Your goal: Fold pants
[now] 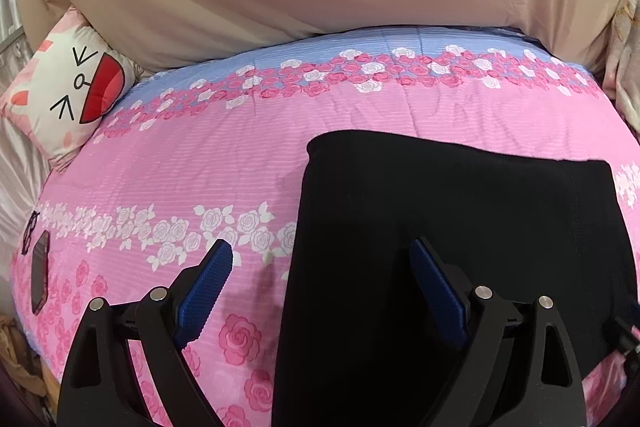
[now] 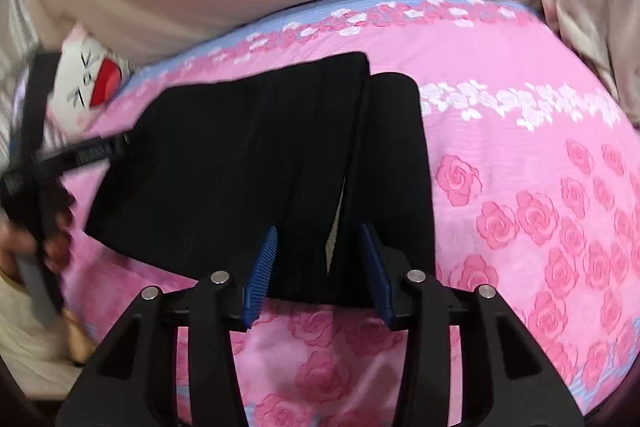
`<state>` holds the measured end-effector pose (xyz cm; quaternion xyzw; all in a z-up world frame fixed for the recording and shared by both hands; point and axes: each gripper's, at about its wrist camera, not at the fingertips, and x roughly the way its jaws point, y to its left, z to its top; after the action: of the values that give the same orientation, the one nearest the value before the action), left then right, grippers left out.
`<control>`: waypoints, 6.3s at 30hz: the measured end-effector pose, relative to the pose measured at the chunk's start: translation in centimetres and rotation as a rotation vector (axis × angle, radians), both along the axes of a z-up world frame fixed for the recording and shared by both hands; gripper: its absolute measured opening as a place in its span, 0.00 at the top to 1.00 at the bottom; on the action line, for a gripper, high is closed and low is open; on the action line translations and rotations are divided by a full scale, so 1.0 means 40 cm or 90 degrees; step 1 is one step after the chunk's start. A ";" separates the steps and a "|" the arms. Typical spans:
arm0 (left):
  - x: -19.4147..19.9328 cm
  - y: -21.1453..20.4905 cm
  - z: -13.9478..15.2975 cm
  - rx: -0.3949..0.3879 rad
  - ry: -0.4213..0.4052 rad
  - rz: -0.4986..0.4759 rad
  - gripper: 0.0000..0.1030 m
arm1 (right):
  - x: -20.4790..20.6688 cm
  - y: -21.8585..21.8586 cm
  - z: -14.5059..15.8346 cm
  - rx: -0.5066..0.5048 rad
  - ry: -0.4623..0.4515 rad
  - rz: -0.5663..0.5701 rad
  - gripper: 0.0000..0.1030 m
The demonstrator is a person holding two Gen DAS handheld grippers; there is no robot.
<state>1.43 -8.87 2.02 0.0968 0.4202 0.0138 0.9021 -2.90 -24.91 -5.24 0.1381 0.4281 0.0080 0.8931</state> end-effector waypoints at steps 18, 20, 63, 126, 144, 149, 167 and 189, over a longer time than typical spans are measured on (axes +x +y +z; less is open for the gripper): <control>-0.087 0.028 0.002 -0.013 0.016 -0.014 0.15 | 0.116 0.133 0.065 -0.059 -0.031 0.071 0.57; -0.095 0.047 -0.005 -0.012 0.022 -0.011 0.14 | 0.110 0.109 0.003 -0.075 -0.008 0.064 0.58; -0.148 0.089 0.012 -0.063 0.033 -0.051 0.13 | 0.081 0.034 0.090 -0.069 -0.009 0.001 0.45; -0.158 0.024 -0.043 -0.027 0.076 -0.039 0.10 | 0.127 -0.027 0.080 -0.044 -0.021 -0.019 0.58; -0.083 0.074 -0.107 -0.304 0.219 -0.136 0.13 | 0.045 -0.077 -0.056 0.149 0.040 -0.015 0.17; -0.082 0.077 -0.100 -0.310 0.192 -0.119 0.51 | 0.048 -0.055 -0.044 0.146 0.009 -0.022 0.56; -0.109 0.191 -0.116 -0.511 0.267 -0.083 0.36 | -0.038 -0.054 -0.058 0.190 0.045 -0.023 0.28; -0.173 0.156 0.322 -0.418 -0.014 -0.263 0.74 | -0.030 0.085 0.399 0.079 -0.230 0.091 0.68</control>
<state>-5.50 -2.63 14.90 -0.1144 0.3643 -0.3023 0.8734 -4.12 -21.50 10.72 0.1584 0.2686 0.1225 0.9422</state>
